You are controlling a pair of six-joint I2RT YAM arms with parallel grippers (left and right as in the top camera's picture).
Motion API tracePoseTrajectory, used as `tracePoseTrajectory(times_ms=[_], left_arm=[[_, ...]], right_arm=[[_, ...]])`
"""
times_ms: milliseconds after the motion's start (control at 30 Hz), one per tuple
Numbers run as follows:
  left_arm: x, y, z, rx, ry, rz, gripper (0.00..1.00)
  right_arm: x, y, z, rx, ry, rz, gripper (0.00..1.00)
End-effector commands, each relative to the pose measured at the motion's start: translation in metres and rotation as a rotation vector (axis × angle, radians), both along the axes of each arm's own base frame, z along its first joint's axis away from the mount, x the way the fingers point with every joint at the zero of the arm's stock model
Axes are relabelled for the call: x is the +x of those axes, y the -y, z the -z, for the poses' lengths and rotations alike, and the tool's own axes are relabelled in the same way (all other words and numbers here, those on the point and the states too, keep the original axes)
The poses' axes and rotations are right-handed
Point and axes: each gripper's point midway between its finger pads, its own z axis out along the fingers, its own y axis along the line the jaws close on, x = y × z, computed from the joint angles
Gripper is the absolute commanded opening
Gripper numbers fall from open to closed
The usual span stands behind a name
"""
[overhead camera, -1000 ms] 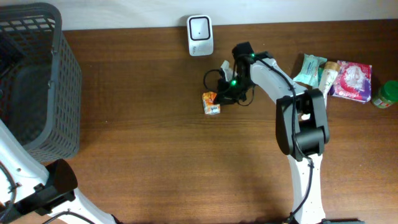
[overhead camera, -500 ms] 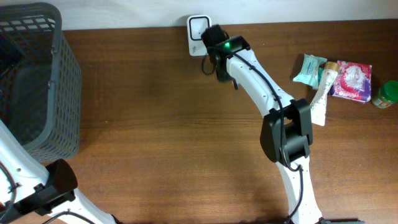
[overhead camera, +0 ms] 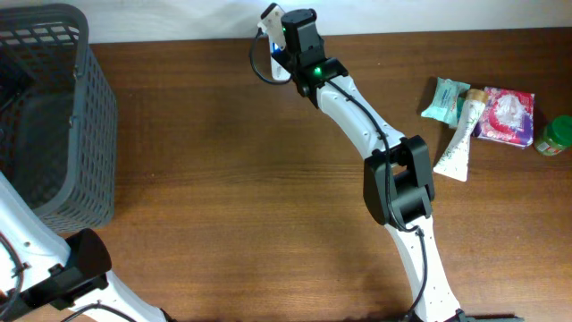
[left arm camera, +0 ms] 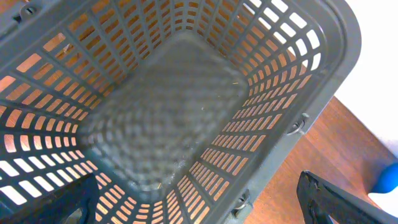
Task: Scan the item barcode
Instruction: 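Carry the orange box right and place it by the tube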
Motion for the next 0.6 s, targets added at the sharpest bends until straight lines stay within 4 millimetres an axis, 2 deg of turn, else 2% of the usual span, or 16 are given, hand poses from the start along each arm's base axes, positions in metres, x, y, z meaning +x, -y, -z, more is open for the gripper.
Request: tracePoseTrajectory(times_ms=[0, 67, 100, 133, 167, 200, 233, 267, 333, 400, 433, 467, 500, 567], left_arm=[[-0.002, 0.000, -0.003, 0.004, 0.007, -0.009, 0.99], [-0.002, 0.000, -0.003, 0.004, 0.007, -0.009, 0.99], [-0.002, 0.000, -0.003, 0.004, 0.007, -0.009, 0.99], [-0.002, 0.000, -0.003, 0.004, 0.007, -0.009, 0.99], [-0.002, 0.000, -0.003, 0.004, 0.007, -0.009, 0.99], [-0.002, 0.000, -0.003, 0.004, 0.007, -0.009, 0.99], [-0.002, 0.000, -0.003, 0.004, 0.007, -0.009, 0.99], [-0.002, 0.000, -0.003, 0.004, 0.007, -0.009, 0.99], [-0.002, 0.000, -0.003, 0.004, 0.007, -0.009, 0.99], [-0.002, 0.000, -0.003, 0.004, 0.007, -0.009, 0.99], [-0.002, 0.000, -0.003, 0.004, 0.007, -0.009, 0.99], [-0.002, 0.000, -0.003, 0.004, 0.007, -0.009, 0.99], [-0.002, 0.000, -0.003, 0.004, 0.007, -0.009, 0.99], [-0.002, 0.000, -0.003, 0.004, 0.007, -0.009, 0.99]], right_arm=[[0.006, 0.031, -0.040, 0.140, 0.075, 0.219, 0.04], [0.006, 0.066, -0.069, 0.275, 0.077, 0.320, 0.04], [0.003, 0.101, -0.078, 0.319, 0.049, 0.397, 0.04], [-0.002, 0.133, -0.078, 0.346, 0.006, 0.473, 0.04], [-0.020, 0.204, -0.064, 0.428, -0.102, 0.673, 0.04], [-0.039, 0.254, -0.041, 0.477, -0.199, 0.830, 0.04], [-0.063, 0.290, -0.015, 0.488, -0.325, 0.933, 0.04], [-0.094, 0.316, 0.014, 0.486, -0.501, 0.986, 0.04], [-0.134, 0.345, 0.045, 0.519, -0.695, 1.052, 0.04], [-0.159, 0.365, 0.057, 0.542, -0.786, 1.107, 0.04], [-0.164, 0.374, 0.058, 0.547, -0.795, 1.128, 0.05], [-0.168, 0.377, 0.058, 0.547, -0.807, 1.140, 0.47], [-0.174, 0.377, 0.056, 0.542, -0.821, 1.145, 0.76], [-0.180, 0.376, 0.037, 0.547, -0.806, 1.141, 0.88]])
